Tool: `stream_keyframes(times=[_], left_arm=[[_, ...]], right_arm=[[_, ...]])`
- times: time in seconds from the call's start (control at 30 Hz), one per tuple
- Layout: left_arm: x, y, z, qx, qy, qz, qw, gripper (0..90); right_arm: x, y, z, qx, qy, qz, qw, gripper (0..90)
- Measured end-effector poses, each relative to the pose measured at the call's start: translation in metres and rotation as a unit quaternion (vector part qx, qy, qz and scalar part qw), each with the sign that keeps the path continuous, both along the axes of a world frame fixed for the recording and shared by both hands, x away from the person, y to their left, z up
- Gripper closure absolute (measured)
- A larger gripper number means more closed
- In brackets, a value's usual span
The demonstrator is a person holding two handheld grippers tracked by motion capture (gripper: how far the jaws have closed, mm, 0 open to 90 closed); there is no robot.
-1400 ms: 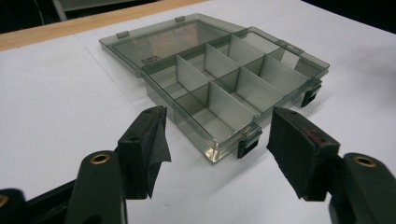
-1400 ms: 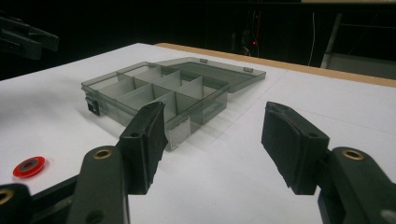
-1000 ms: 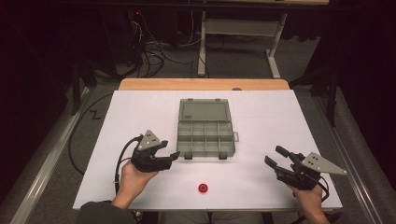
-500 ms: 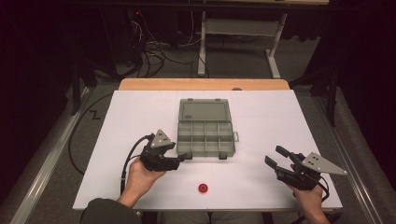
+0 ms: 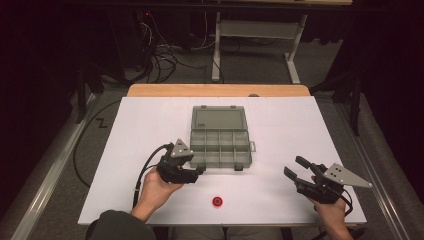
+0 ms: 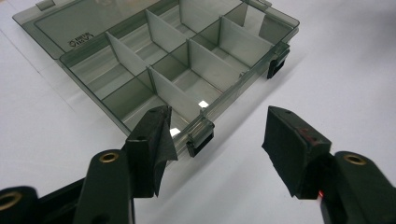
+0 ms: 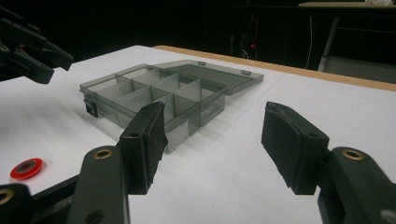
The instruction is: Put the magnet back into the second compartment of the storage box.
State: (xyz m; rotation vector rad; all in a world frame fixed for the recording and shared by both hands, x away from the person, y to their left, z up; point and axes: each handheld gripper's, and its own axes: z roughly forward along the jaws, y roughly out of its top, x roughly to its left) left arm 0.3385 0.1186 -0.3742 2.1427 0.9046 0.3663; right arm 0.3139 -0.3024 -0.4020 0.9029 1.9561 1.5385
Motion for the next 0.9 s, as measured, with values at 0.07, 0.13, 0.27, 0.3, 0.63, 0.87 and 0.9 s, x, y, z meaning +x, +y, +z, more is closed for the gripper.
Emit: stream_keyframes(times=[0.07, 0.13, 0.27, 0.3, 0.63, 0.87, 0.9], left_arm=[[0.0, -0.001, -0.001, 0.002, 0.002, -0.001, 1.0, 41.0], [0.001, -0.002, -0.001, 0.004, 0.003, -0.003, 1.0, 40.9], [0.001, -0.005, -0.001, 0.005, 0.005, -0.006, 1.0, 40.8], [0.001, -0.006, -0.001, 0.006, 0.005, -0.007, 0.9999, 40.6], [0.001, -0.016, -0.002, 0.018, 0.026, -0.02, 0.9993, 40.7], [0.001, -0.021, -0.002, 0.029, 0.032, -0.032, 0.9985, 41.0], [0.001, -0.022, -0.002, 0.031, 0.033, -0.035, 0.9984, 41.0]], right_arm=[[0.0, 0.0, 0.0, 0.0, 0.0, 0.0, 1.0, 41.5], [0.0, 0.0, 0.0, -0.001, 0.0, 0.001, 1.0, 41.5], [0.0, 0.0, 0.0, 0.0, 0.0, 0.0, 1.0, 41.5], [0.0, 0.0, 0.0, 0.0, 0.0, 0.0, 1.0, 41.5], [0.0, 0.0, 0.0, 0.0, 0.0, 0.001, 1.0, 41.5], [0.0, 0.0, 0.0, 0.0, 0.0, 0.001, 1.0, 41.5], [0.0, 0.0, 0.0, 0.0, -0.001, 0.001, 1.0, 41.5]])
